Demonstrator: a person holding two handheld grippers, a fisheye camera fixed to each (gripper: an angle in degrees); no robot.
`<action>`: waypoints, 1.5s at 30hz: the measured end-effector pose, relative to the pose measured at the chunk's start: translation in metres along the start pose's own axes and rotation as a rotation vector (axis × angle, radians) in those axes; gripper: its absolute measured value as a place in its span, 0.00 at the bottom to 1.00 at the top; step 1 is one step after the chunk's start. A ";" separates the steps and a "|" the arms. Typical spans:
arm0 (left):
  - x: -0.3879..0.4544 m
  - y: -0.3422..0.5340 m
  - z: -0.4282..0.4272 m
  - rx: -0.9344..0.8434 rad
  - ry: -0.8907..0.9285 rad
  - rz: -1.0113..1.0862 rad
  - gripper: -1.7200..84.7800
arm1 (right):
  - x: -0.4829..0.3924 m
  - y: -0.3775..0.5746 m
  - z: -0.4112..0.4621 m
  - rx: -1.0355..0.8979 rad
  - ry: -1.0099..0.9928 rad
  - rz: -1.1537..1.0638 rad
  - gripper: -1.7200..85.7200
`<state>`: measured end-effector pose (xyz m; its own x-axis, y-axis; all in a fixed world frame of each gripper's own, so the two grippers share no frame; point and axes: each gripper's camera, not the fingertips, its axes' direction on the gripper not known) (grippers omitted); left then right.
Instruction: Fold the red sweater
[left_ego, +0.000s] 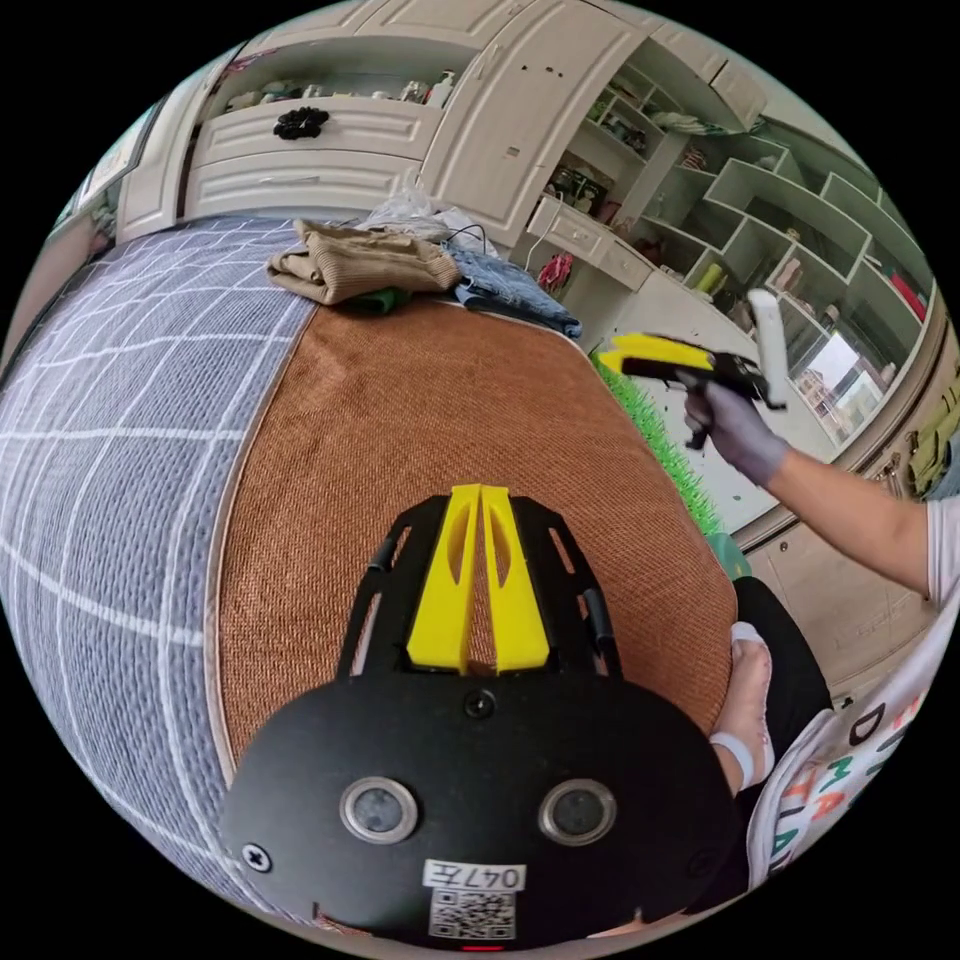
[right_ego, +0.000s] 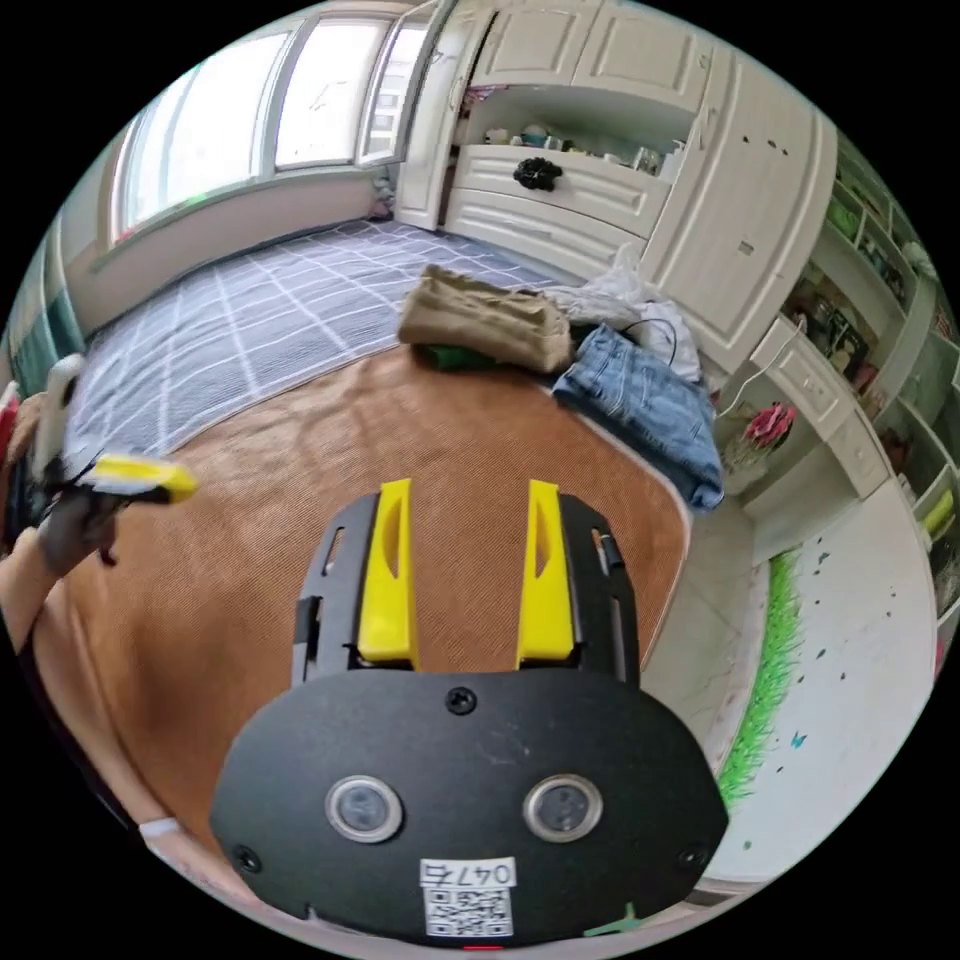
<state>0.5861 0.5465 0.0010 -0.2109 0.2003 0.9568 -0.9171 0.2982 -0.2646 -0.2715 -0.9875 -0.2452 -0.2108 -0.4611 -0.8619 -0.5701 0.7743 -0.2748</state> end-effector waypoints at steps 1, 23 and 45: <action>-0.005 0.018 0.012 -0.008 -0.002 -0.021 0.01 | 0.011 -0.031 0.024 0.005 0.050 -0.006 0.24; -0.088 0.259 0.065 -0.181 0.189 -0.107 0.01 | 0.159 -0.224 0.222 -0.220 0.249 0.032 0.04; -0.151 0.509 -0.321 0.371 -0.037 -0.586 0.01 | -0.107 0.118 -0.013 -0.114 -0.928 0.062 0.08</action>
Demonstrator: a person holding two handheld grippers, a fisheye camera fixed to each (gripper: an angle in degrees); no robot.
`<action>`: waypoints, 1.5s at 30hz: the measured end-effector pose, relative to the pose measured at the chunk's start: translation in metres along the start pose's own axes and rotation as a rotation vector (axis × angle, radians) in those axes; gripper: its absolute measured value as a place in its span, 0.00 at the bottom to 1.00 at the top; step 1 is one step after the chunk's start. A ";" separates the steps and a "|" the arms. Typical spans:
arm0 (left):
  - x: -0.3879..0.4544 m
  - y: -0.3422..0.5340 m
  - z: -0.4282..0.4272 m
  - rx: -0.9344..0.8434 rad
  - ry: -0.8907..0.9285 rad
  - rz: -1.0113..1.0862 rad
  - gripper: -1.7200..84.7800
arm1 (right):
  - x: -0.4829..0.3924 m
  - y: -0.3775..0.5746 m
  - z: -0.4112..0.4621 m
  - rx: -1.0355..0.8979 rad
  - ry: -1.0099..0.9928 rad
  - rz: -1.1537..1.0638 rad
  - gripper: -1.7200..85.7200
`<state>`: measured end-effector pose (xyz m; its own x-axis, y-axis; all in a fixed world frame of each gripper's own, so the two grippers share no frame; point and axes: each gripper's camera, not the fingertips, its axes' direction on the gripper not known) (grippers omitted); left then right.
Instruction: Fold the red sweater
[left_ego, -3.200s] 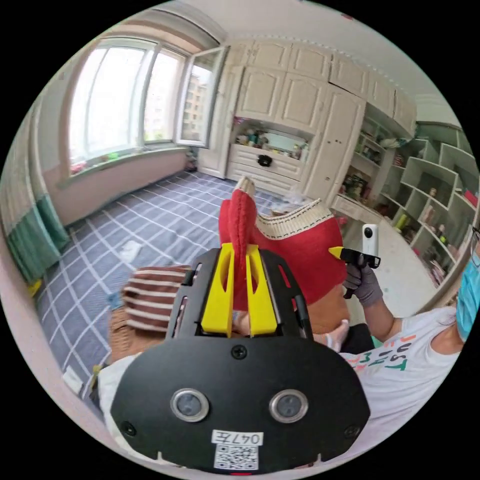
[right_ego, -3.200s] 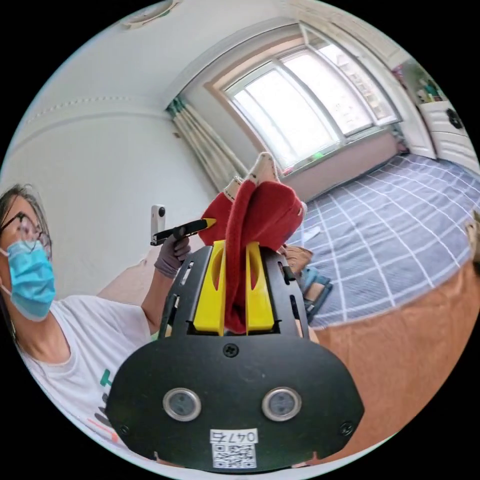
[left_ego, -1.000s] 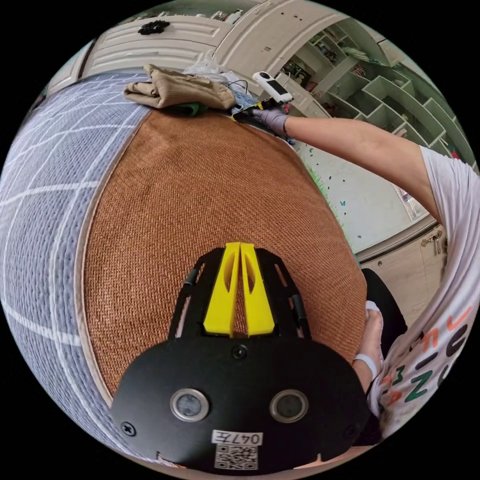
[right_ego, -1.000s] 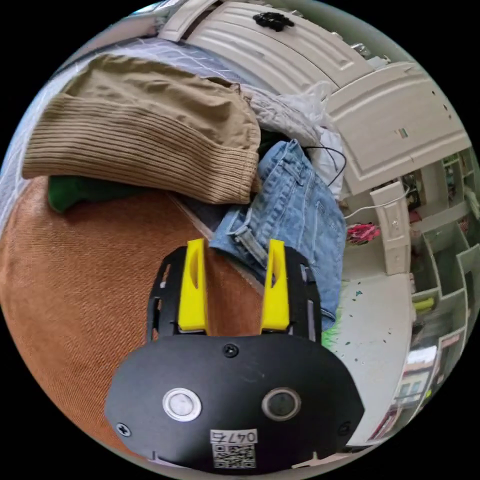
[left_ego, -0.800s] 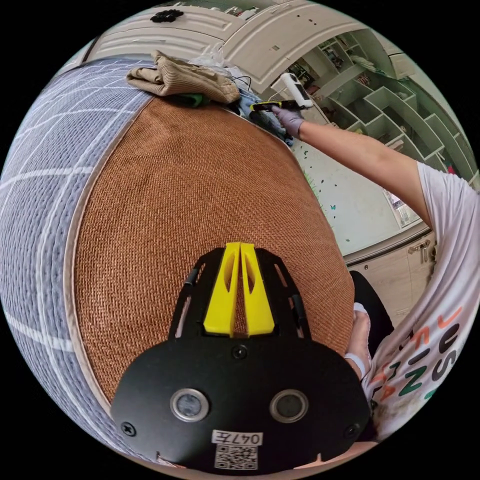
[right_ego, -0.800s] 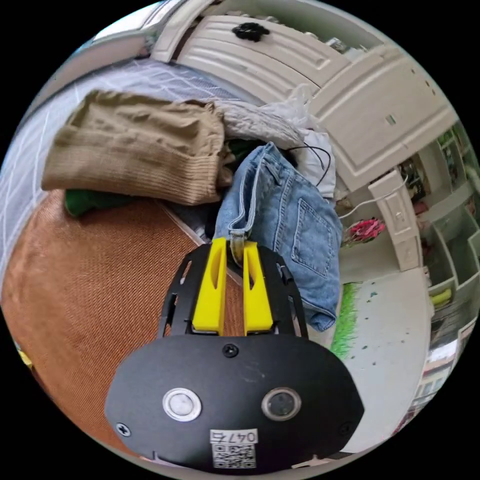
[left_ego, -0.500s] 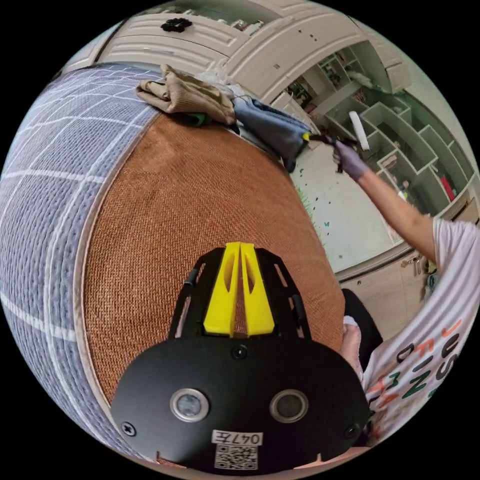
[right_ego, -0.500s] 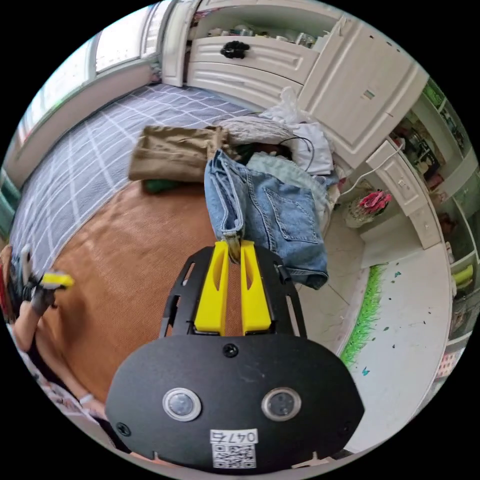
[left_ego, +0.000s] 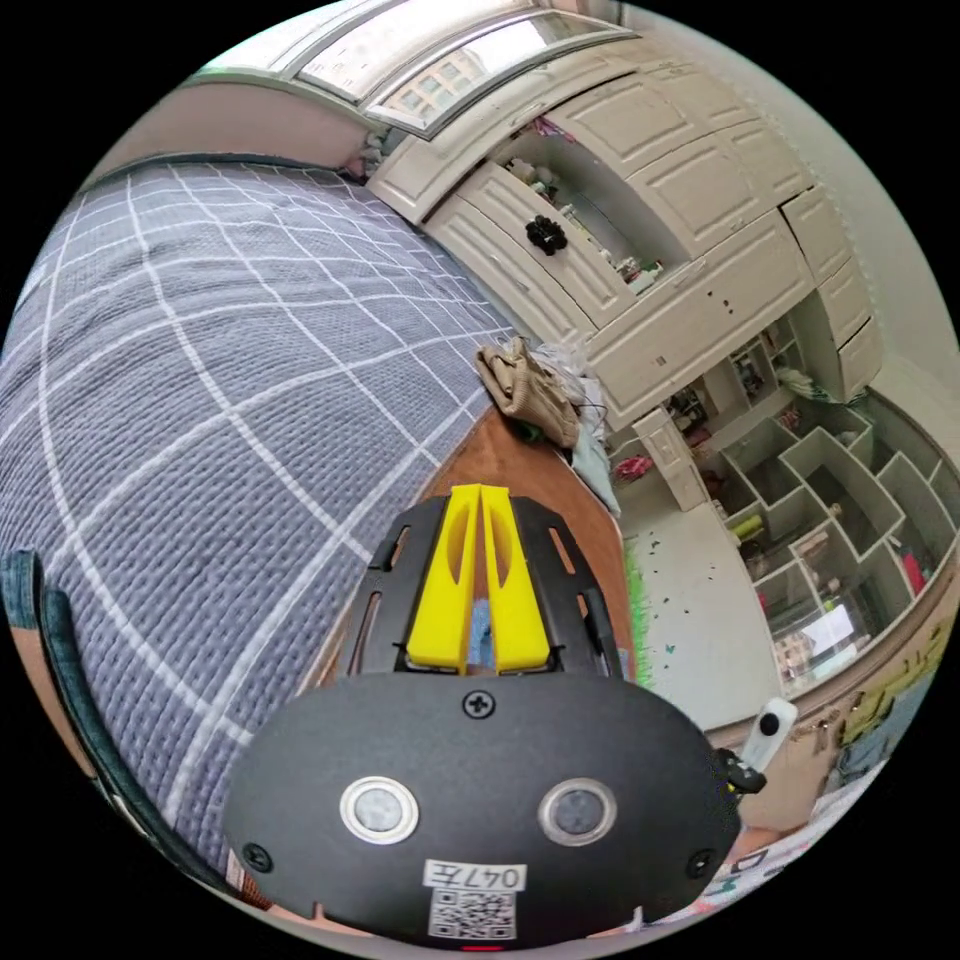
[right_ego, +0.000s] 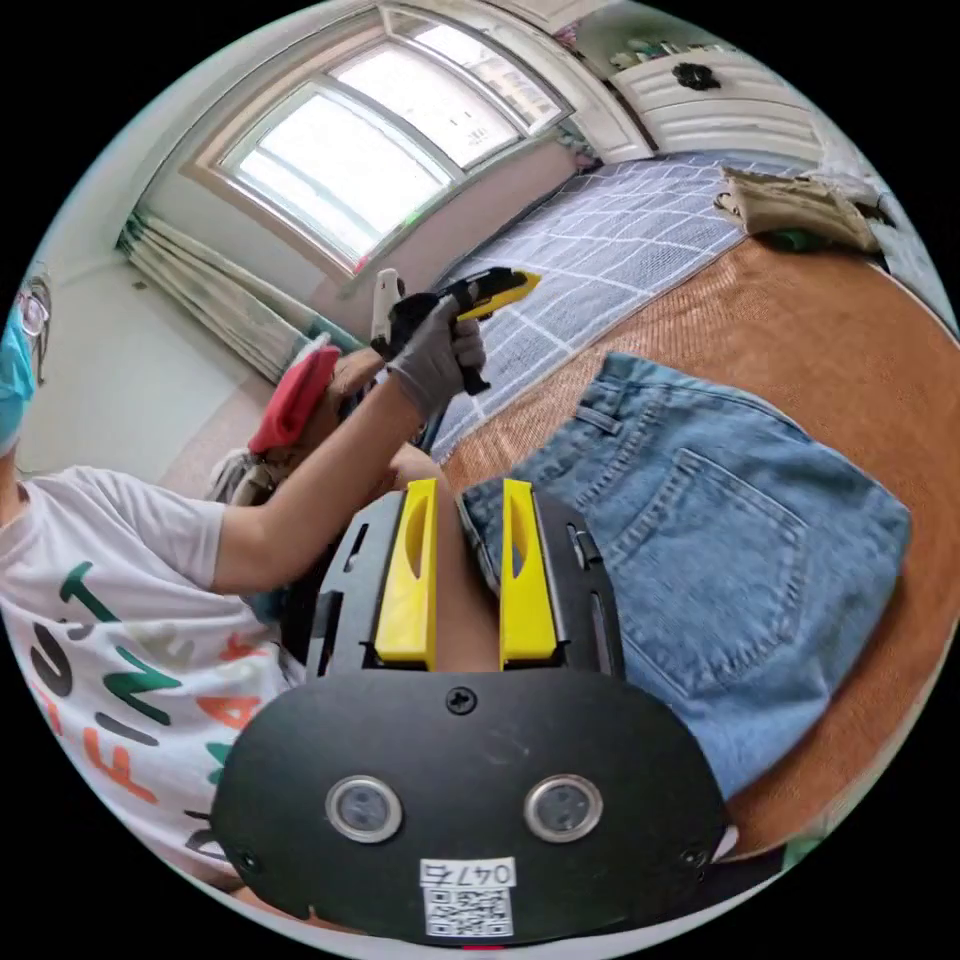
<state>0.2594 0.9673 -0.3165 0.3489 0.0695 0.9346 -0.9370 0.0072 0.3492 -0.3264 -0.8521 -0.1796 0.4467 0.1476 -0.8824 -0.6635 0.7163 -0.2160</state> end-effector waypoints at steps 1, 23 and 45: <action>0.000 0.008 -0.006 -0.031 0.061 -0.006 0.01 | -0.005 0.012 -0.004 -0.033 0.044 -0.019 0.07; 0.202 0.218 0.073 -0.499 -0.381 0.511 0.01 | 0.010 0.155 -0.044 -0.128 0.482 0.075 0.01; 0.235 0.307 0.254 -0.795 -0.368 0.555 0.01 | -0.030 0.162 0.010 -0.244 0.569 0.022 0.01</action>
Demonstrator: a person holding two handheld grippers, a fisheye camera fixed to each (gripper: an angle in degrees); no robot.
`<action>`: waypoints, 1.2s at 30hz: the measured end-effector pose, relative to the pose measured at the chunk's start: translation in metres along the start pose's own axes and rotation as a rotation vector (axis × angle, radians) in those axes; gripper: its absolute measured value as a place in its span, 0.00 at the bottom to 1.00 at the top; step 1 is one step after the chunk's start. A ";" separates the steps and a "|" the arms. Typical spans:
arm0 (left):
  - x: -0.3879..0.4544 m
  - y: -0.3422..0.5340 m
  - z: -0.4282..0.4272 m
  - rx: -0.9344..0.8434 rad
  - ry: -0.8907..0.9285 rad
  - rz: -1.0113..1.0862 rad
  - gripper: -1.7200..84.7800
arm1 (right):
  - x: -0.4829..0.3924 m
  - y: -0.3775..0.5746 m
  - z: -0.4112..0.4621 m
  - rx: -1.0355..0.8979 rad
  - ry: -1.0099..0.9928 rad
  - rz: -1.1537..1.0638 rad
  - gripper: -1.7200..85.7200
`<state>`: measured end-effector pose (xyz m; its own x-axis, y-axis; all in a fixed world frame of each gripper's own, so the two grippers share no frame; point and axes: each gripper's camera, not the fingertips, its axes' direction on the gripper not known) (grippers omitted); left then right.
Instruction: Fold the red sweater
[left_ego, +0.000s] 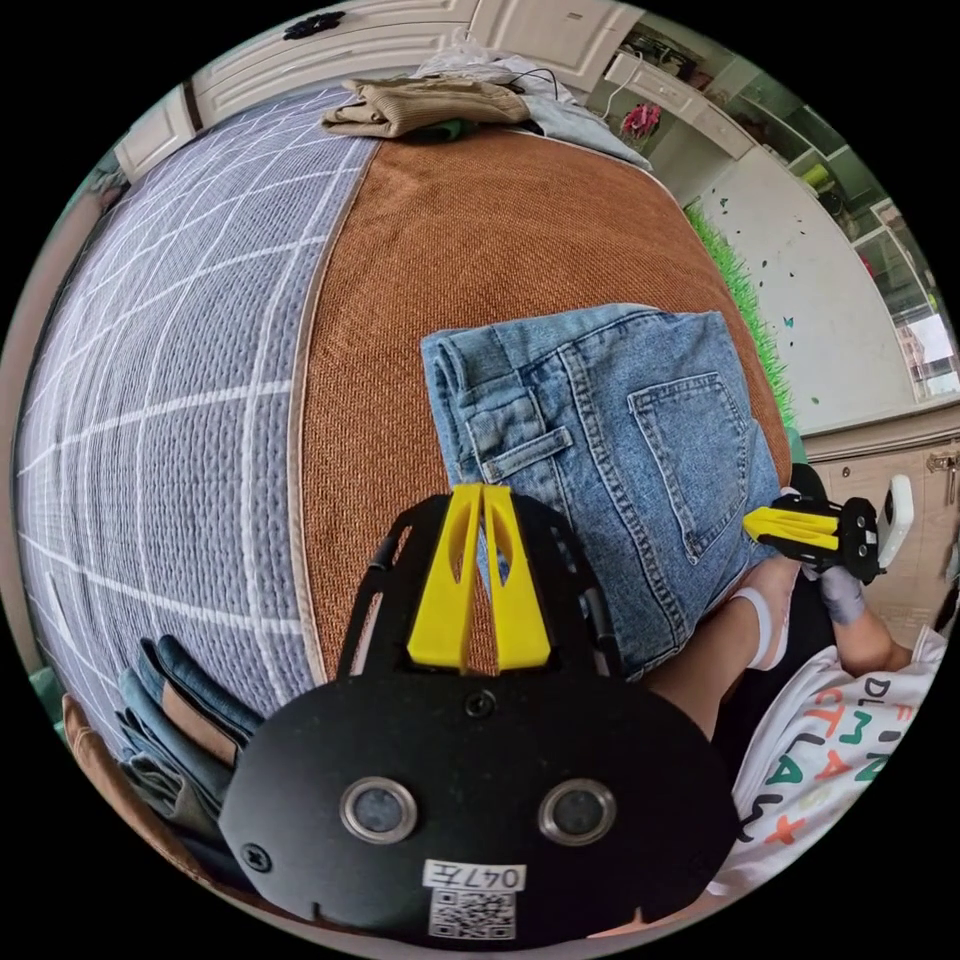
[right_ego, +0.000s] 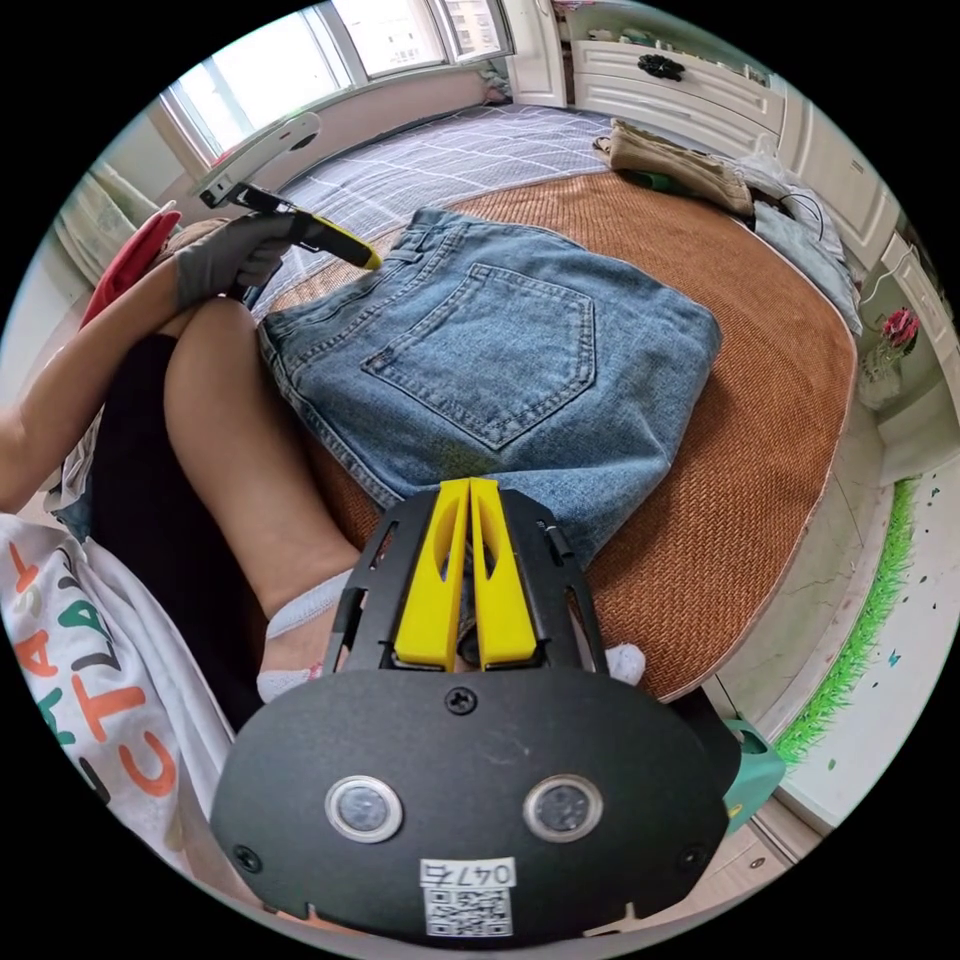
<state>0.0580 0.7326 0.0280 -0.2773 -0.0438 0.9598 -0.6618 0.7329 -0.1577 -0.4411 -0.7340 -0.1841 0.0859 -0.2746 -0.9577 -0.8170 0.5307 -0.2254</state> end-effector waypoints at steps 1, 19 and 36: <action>0.005 -0.002 0.005 -0.006 -0.008 0.005 0.01 | -0.002 0.001 -0.001 0.002 -0.003 0.002 0.01; 0.039 -0.019 0.046 -0.033 -0.048 0.022 0.01 | -0.028 0.016 -0.011 0.020 -0.003 0.000 0.01; 0.028 -0.022 0.054 -0.030 -0.010 0.008 0.01 | -0.035 0.015 -0.028 0.017 -0.030 0.020 0.01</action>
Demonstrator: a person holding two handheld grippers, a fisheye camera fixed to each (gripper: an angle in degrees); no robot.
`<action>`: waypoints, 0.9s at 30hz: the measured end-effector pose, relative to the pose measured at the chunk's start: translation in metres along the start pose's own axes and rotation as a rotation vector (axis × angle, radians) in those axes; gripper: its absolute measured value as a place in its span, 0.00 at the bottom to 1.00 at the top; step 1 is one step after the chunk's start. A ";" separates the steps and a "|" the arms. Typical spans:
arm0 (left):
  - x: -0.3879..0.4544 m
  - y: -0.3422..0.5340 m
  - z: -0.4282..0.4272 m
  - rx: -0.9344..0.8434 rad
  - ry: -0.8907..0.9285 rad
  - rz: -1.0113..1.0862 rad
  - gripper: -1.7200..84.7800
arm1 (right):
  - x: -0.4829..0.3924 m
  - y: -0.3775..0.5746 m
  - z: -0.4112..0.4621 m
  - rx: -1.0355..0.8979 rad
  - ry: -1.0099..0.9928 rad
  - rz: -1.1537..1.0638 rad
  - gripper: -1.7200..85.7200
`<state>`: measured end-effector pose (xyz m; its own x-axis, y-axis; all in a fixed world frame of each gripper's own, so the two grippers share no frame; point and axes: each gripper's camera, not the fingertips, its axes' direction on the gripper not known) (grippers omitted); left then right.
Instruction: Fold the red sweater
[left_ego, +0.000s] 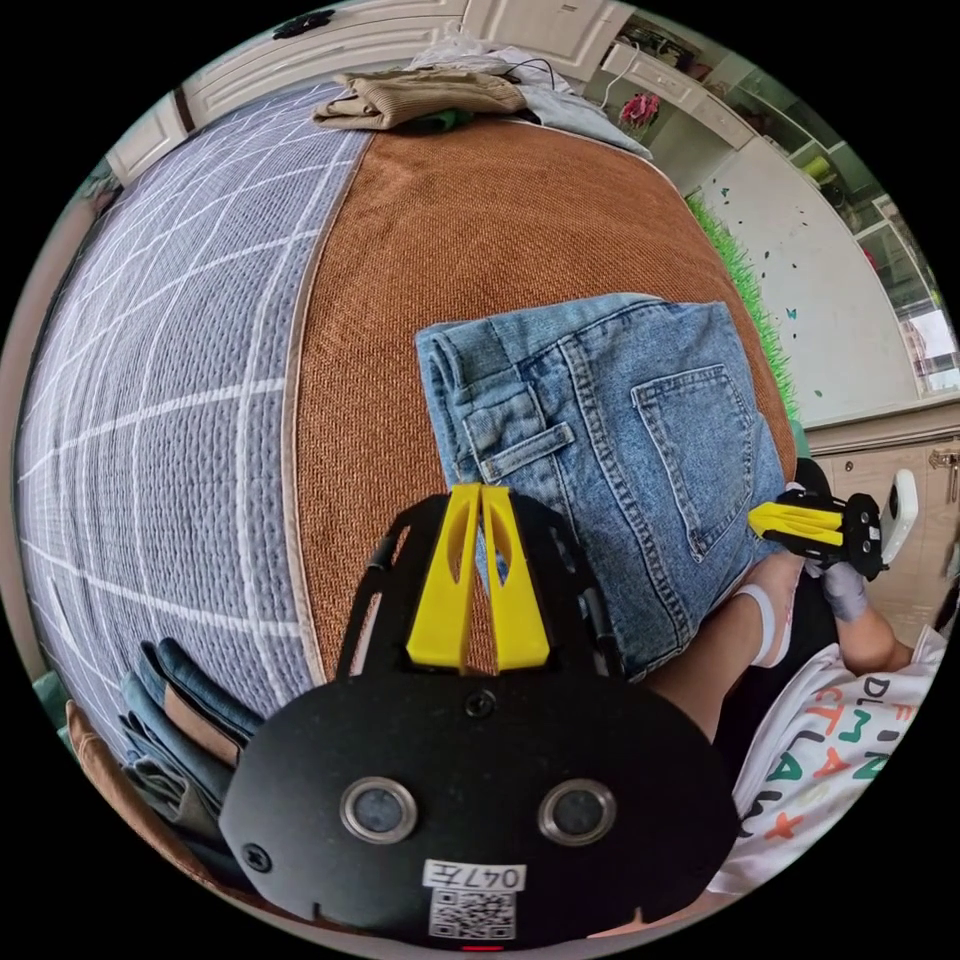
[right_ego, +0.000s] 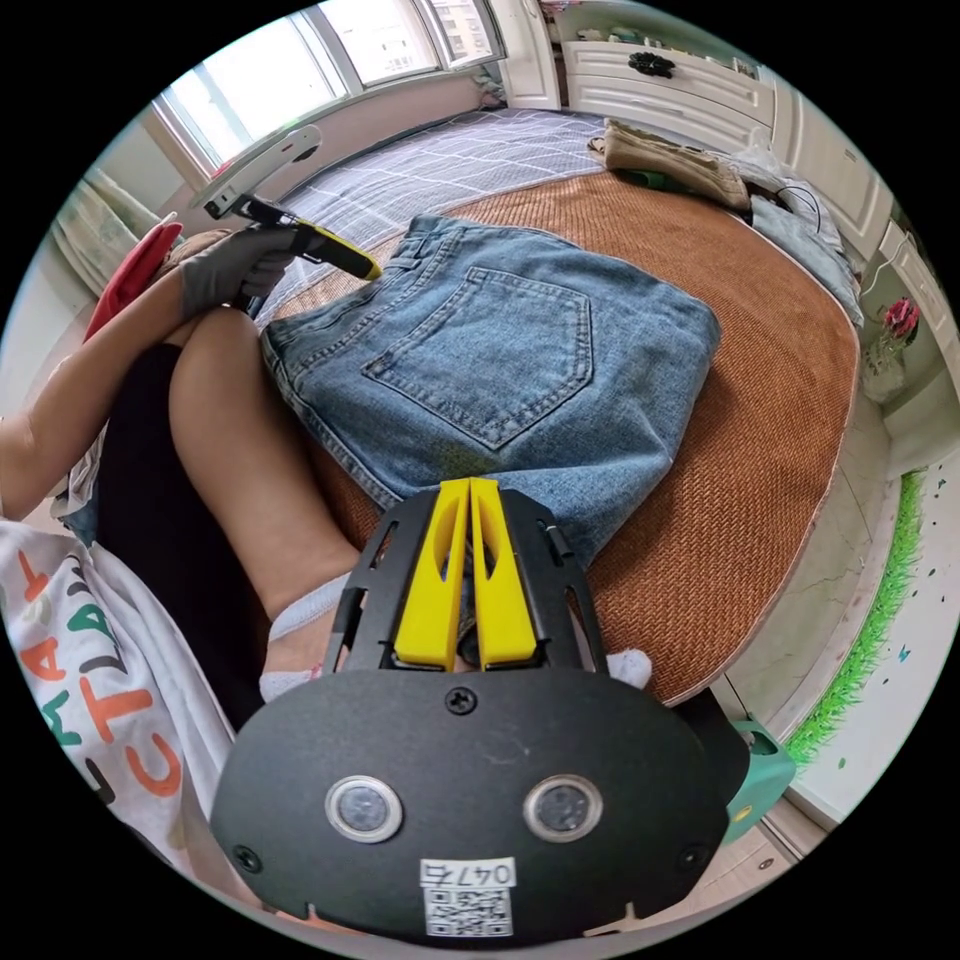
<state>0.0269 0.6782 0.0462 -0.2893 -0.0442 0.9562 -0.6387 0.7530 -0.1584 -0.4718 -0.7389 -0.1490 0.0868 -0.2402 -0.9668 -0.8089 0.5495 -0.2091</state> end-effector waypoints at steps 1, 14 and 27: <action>-0.005 0.000 0.000 0.000 0.018 -0.009 0.01 | -0.001 -0.001 -0.001 -0.004 0.004 -0.002 0.01; -0.009 -0.004 -0.009 -0.006 0.001 -0.003 0.01 | -0.004 -0.016 -0.020 -0.025 -0.028 0.027 0.01; 0.007 -0.008 -0.029 -0.020 -0.140 0.079 0.01 | -0.020 -0.036 -0.046 -0.035 -0.020 0.018 0.01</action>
<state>0.0509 0.6906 0.0614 -0.4357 -0.0741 0.8970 -0.5958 0.7708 -0.2257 -0.4718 -0.7908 -0.1156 0.0837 -0.2147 -0.9731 -0.8305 0.5247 -0.1872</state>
